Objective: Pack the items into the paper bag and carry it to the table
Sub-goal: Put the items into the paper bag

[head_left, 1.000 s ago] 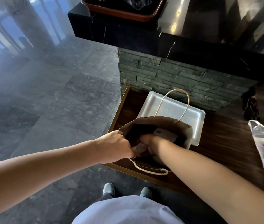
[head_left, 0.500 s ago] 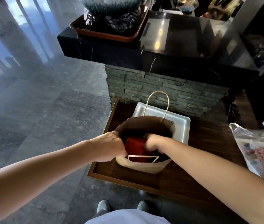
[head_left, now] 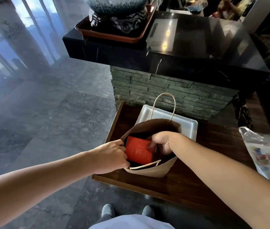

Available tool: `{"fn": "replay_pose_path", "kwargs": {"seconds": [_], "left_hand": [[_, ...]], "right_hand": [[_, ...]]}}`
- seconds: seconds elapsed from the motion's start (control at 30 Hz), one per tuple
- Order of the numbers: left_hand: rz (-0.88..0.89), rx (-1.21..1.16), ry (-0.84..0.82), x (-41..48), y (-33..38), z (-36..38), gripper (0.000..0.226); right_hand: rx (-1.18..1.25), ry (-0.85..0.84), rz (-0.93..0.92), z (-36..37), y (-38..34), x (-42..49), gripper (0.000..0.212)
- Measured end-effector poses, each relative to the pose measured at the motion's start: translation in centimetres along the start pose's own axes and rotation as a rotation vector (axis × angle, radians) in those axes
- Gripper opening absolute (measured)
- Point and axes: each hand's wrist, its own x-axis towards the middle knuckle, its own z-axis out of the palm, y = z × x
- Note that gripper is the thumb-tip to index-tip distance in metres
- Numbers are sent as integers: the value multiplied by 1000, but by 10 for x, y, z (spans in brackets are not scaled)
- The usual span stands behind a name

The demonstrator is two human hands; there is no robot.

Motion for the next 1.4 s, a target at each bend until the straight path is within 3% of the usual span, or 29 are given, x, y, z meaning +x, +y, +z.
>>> {"fn": "replay_pose_path", "kwargs": {"seconds": [0.17,0.4,0.57,0.73,0.83,1.0,1.27,1.4], "left_hand": [[-20,3,-3,1,1,-2,21],[-9,-7,-9,3,1,-6,19],[-17,7,6,2,-1,-2,20],[4,3,30,4,1,1,16],[5,11,22,6,2,3,14],[-3,-5,26,6,3,3,13],[-44,20,16,7,5,-2,14],[-42,53,-6,5,3,-3,17]], "right_hand": [[-126,-35,-58,-2,4,8,61],[-223,17,-73,6,7,12,54],[-554,292,-137,31,-1,13,41],[-1022,392,-271,40,13,39,37],[-1037,609,-381,47,22,52,36],[-1010,615,-434,53,29,59,37],[-1558,633,-494,56,21,37,33],[-1552,856,-692,47,1,-3,35]]}}
